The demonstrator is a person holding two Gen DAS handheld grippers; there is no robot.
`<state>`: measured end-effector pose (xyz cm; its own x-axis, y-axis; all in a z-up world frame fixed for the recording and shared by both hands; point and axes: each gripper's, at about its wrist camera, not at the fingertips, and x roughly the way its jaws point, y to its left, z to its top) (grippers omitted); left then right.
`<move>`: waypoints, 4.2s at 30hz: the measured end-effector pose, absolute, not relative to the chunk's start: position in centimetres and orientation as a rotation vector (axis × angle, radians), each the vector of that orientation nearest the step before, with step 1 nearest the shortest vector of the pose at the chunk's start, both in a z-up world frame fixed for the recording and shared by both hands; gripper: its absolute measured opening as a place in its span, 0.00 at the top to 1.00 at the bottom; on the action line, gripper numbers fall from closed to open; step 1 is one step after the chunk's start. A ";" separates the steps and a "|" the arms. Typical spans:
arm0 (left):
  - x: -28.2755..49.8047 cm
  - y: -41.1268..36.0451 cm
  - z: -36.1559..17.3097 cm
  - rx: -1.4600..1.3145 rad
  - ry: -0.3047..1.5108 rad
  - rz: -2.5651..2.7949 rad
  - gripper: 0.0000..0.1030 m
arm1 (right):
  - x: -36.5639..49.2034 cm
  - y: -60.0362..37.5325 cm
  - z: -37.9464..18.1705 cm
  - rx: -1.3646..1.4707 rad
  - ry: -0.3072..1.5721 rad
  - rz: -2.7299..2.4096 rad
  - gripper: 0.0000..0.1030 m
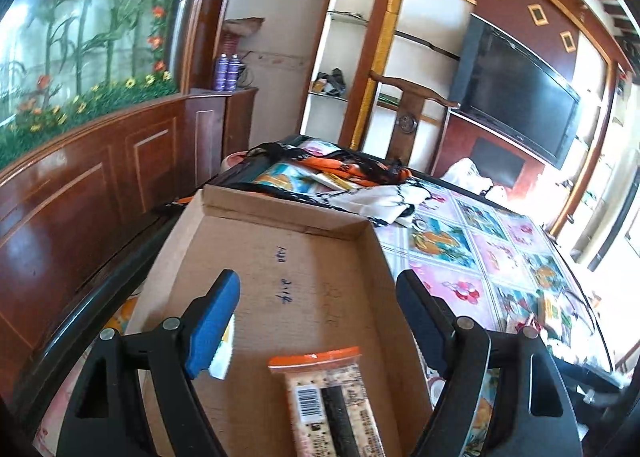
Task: Organize snacks
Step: 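Lower both snacks into the box and open both tools, then grasp another green snack bag with the left tool while the right approaches the silver bag, then grasp the silver foil bag with the right tool while the left holds its bag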
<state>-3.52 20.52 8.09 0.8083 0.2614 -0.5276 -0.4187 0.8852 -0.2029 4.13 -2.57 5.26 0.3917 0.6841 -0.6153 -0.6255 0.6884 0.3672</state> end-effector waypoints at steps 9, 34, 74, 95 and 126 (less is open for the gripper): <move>-1.7 18.2 7.1 -0.272 0.605 0.270 0.20 | 7.5 -10.8 5.6 0.214 0.819 0.695 0.29; 10.2 6.8 1.3 -0.199 1.035 0.191 0.61 | 11.6 -23.4 5.1 0.528 0.885 0.523 0.43; 9.1 5.6 2.6 -0.262 0.901 0.014 0.79 | 10.3 -16.1 0.8 -0.064 0.954 0.352 0.39; 7.1 3.6 5.3 -0.205 0.779 -0.050 0.79 | 7.4 -14.8 3.5 0.079 0.844 0.494 0.39; 5.8 5.4 7.4 -0.261 0.723 -0.075 0.79 | 6.7 -14.1 4.0 0.075 0.780 0.525 0.39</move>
<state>5.83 5.44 7.38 0.7486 -0.1571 -0.6441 -0.0222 0.9650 -0.2612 6.66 -14.14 4.01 0.5900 0.4781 -0.6506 -0.4236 0.8693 0.2547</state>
